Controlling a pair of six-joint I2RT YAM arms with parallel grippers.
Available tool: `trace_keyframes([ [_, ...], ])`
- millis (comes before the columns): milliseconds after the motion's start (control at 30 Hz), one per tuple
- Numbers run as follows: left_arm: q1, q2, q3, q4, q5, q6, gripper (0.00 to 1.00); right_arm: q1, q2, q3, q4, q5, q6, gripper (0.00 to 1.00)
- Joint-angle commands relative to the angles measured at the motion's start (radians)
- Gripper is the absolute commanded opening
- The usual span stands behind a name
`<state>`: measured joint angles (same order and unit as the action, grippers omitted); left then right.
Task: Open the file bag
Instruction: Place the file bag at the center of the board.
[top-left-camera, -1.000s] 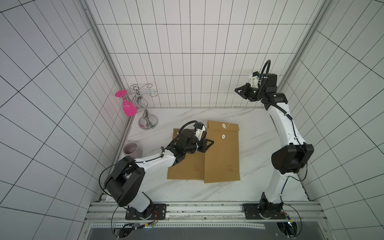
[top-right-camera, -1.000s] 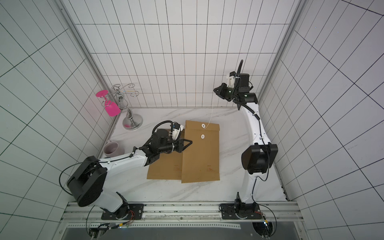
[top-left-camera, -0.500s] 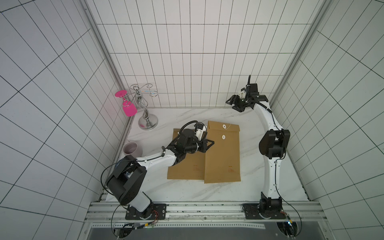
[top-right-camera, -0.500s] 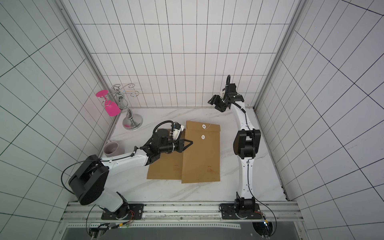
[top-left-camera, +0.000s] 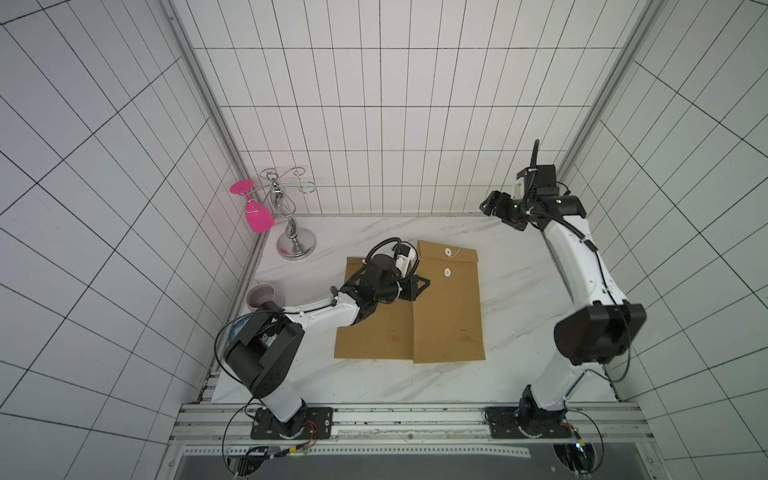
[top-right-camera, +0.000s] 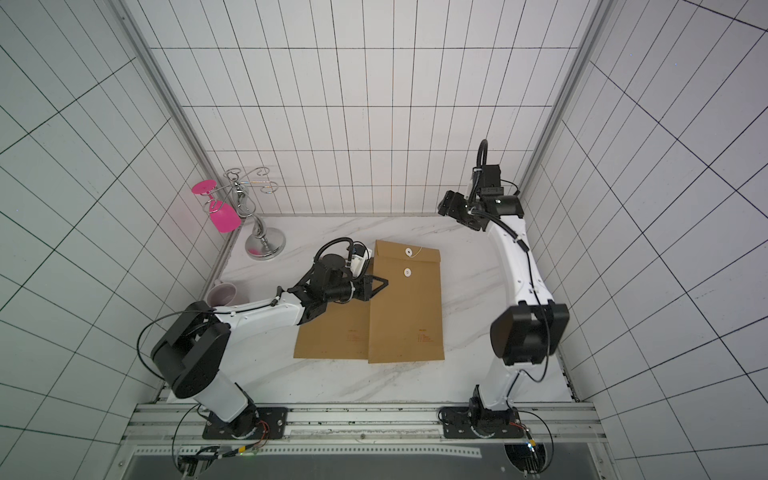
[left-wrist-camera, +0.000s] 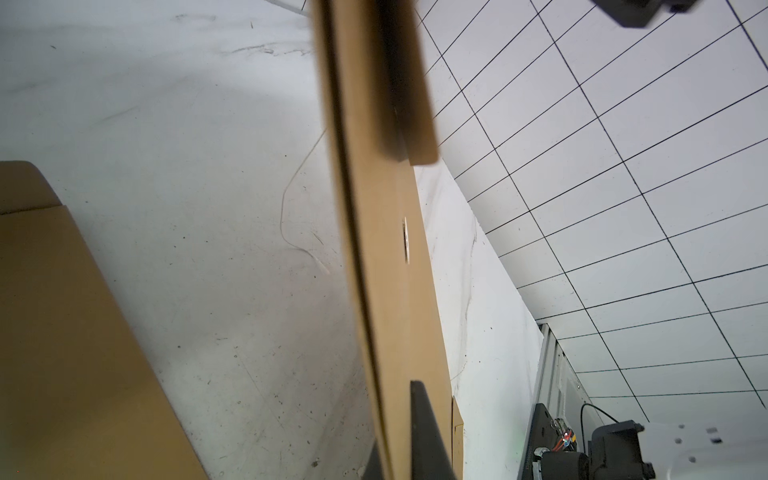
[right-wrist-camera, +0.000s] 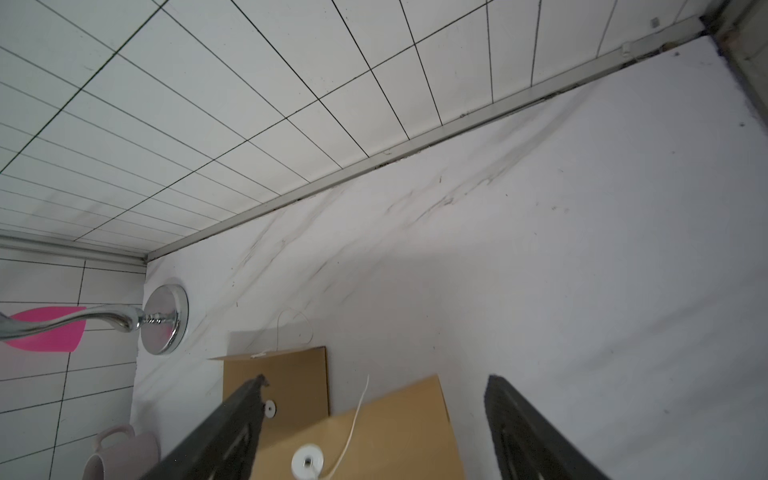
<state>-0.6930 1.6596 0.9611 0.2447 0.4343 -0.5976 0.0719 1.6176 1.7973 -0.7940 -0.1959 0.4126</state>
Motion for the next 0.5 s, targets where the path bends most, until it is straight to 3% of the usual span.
trace_keyframes([
  [0, -0.003, 0.056, 0.062, -0.001, -0.014, -0.006, 0.0, 0.044, -0.161, -0.276, 0.037, 0.097, -0.023, 0.83],
  [200, -0.008, 0.159, 0.122, -0.036, 0.033, -0.024, 0.0, 0.125, -0.36, -0.693, 0.154, 0.096, 0.022, 0.74],
  [467, -0.02, 0.252, 0.163, -0.142, -0.006, 0.01, 0.0, 0.193, -0.364, -0.926, 0.289, 0.032, 0.088, 0.66],
])
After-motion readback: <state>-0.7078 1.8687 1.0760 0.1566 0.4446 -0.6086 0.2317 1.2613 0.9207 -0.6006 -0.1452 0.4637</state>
